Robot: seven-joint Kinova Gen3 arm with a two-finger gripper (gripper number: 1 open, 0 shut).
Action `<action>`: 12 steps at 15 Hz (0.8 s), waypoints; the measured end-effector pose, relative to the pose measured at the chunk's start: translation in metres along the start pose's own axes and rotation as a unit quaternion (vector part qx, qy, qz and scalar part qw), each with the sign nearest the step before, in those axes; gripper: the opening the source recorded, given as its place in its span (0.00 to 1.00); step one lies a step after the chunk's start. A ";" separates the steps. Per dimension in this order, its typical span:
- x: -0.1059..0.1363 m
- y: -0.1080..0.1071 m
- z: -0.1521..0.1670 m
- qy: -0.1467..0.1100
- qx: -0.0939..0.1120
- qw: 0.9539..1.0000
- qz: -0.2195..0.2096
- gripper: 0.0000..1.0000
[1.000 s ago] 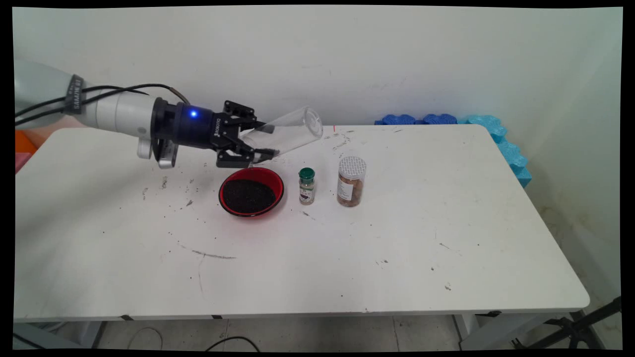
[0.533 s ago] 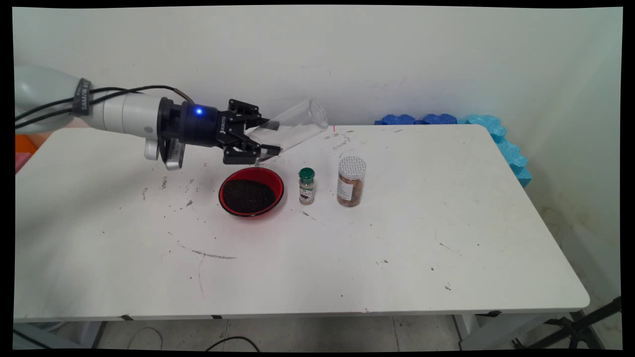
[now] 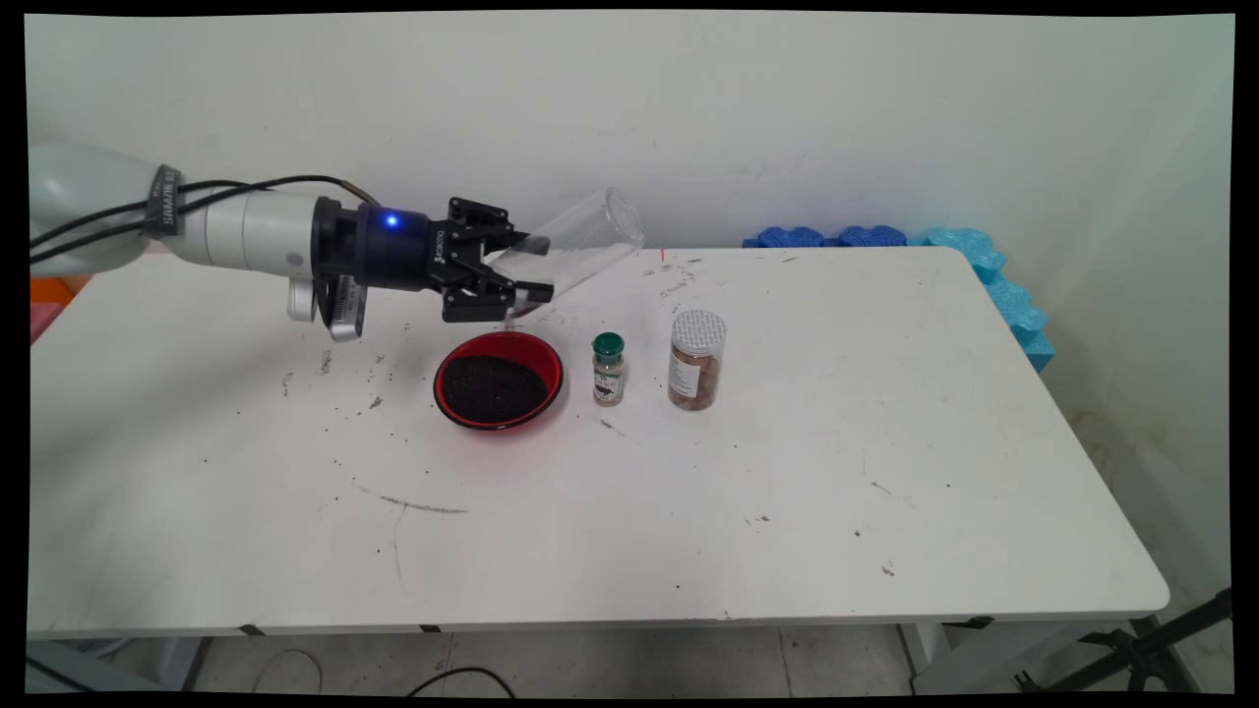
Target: Pour the black seasoning powder in the red bowl
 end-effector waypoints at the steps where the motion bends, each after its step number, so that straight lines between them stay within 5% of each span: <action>1: 0.001 0.000 0.000 0.001 -0.001 1.000 0.000 0.00; 7: 0.006 0.003 -0.001 0.009 -0.006 1.000 0.005 0.00; 12: 0.008 0.004 -0.001 0.038 0.005 0.998 0.050 0.00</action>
